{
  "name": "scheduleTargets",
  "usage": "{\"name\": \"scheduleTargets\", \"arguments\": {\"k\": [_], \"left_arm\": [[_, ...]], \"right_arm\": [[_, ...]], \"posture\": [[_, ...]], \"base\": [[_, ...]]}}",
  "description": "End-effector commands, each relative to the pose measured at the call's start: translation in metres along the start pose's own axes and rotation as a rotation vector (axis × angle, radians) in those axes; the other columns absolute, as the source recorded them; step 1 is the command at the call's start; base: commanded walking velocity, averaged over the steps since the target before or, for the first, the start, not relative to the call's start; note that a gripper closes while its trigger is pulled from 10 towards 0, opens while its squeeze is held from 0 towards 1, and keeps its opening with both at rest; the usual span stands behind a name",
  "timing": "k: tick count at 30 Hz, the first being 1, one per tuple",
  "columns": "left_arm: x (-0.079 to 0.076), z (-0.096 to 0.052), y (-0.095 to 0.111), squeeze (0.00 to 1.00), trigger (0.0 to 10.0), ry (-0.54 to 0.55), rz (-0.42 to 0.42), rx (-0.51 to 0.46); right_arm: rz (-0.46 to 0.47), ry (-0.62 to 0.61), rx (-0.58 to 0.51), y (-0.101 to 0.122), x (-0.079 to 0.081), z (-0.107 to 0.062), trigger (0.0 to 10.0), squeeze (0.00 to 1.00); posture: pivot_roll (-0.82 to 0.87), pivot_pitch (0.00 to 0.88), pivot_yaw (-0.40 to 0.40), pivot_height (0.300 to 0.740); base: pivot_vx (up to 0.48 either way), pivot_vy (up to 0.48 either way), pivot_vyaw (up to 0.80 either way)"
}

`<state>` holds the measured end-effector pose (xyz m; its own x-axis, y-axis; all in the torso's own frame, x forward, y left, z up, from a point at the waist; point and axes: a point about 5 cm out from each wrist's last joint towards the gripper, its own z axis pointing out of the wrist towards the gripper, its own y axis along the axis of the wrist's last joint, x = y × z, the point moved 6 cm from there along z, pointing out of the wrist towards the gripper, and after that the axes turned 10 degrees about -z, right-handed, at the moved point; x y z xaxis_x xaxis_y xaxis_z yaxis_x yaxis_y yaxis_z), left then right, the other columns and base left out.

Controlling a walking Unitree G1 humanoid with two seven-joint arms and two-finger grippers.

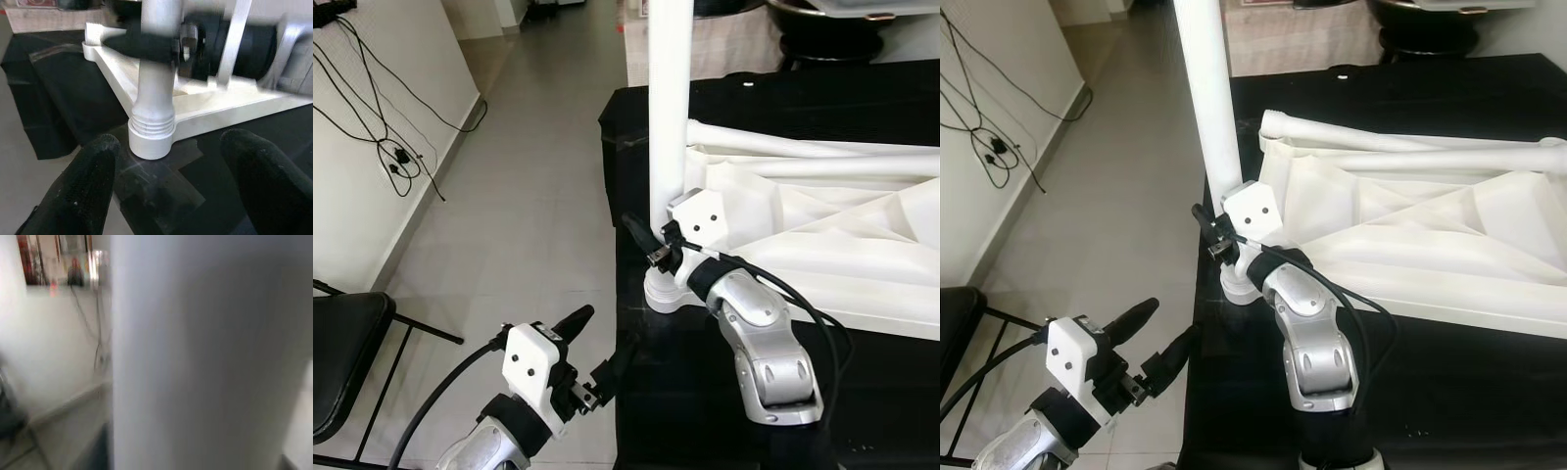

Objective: Building children table

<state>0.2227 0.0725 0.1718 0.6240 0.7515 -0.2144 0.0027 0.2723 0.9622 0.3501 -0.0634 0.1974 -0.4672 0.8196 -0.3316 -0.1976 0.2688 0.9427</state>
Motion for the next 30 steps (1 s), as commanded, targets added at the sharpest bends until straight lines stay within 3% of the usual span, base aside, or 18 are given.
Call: {"name": "scheduleTargets", "arguments": {"k": [1,4,5,7,8,11,12,13,14,16,23,24,25,26,30], "left_arm": [[0.003,-0.003,-0.003,0.00,10.0,0.004,0.011,0.024],[0.003,-0.003,-0.003,0.00,10.0,0.004,0.010,0.022],[0.002,-0.003,-0.003,0.00,10.0,0.004,0.010,0.021],[0.002,-0.003,-0.003,0.00,10.0,0.004,0.010,0.021],[0.002,-0.002,-0.003,0.00,10.0,0.004,0.009,0.019],[0.002,-0.002,-0.003,0.00,10.0,0.004,0.009,0.019],[0.001,-0.002,-0.003,0.00,10.0,0.004,0.009,0.017],[-0.001,-0.003,-0.002,0.00,10.0,0.005,0.009,0.016],[-0.001,-0.003,-0.002,0.00,10.0,0.005,0.009,0.016],[-0.005,-0.005,-0.001,0.00,10.0,0.004,0.006,0.017],[-0.009,-0.008,-0.001,0.00,10.0,-0.002,0.000,0.026],[-0.010,-0.009,-0.001,0.00,10.0,-0.003,-0.002,0.029],[-0.010,-0.009,-0.001,0.00,10.0,-0.003,-0.003,0.030],[-0.011,-0.010,-0.001,0.00,10.0,-0.004,-0.004,0.031],[-0.011,-0.010,-0.002,0.00,10.0,-0.003,-0.006,0.034]], "right_arm": [[0.044,0.062,-0.028,0.003,0.005,0.002,10.0,1.00],[0.078,0.128,-0.097,0.014,0.005,0.005,10.0,1.00],[0.064,0.221,-0.146,0.021,0.003,0.008,10.0,1.00],[0.064,0.221,-0.146,0.021,0.003,0.008,10.0,1.00],[0.053,0.307,-0.179,0.025,0.003,0.008,10.0,1.00],[0.053,0.307,-0.179,0.025,0.003,0.008,10.0,1.00],[-0.020,0.443,-0.184,0.019,0.008,0.008,10.0,0.00],[-0.077,0.562,-0.165,0.009,0.012,0.007,10.0,0.00],[-0.077,0.562,-0.165,0.009,0.012,0.007,10.0,0.00],[-0.147,0.679,-0.135,-0.001,0.016,0.010,10.0,0.00],[-0.140,0.757,-0.149,0.006,0.018,0.021,10.0,0.00],[-0.136,0.774,-0.154,0.007,0.017,0.022,9.5,0.00],[-0.133,0.788,-0.158,0.008,0.016,0.022,1.5,0.00],[-0.132,0.804,-0.166,0.008,0.015,0.023,0.0,0.00],[-0.119,0.860,-0.173,0.008,0.012,0.019,0.0,0.00]], "posture": [[0.01,0.192,0.070,0.740],[0.01,0.191,0.067,0.740],[0.01,0.190,0.064,0.740],[0.01,0.190,0.064,0.740],[0.01,0.191,0.061,0.740],[0.01,0.191,0.061,0.740],[0.03,0.199,0.058,0.740],[0.04,0.205,0.059,0.740],[0.04,0.205,0.059,0.740],[0.06,0.216,0.059,0.740],[0.07,0.225,0.064,0.740],[0.07,0.225,0.064,0.740],[0.07,0.227,0.065,0.740],[0.07,0.227,0.065,0.740],[0.07,0.226,0.066,0.740]], "base": [[0.000,0.000,0.00],[0.000,0.000,0.00],[0.000,0.000,0.00],[0.000,0.000,0.00],[0.000,0.000,0.00],[0.000,0.000,0.00],[0.000,0.000,0.00],[0.000,0.000,0.00],[0.000,0.000,0.00],[0.000,0.000,0.00],[0.000,0.000,0.00],[0.000,0.000,0.00],[0.000,0.000,0.00],[0.000,0.000,0.00],[0.000,0.000,0.00]]}}
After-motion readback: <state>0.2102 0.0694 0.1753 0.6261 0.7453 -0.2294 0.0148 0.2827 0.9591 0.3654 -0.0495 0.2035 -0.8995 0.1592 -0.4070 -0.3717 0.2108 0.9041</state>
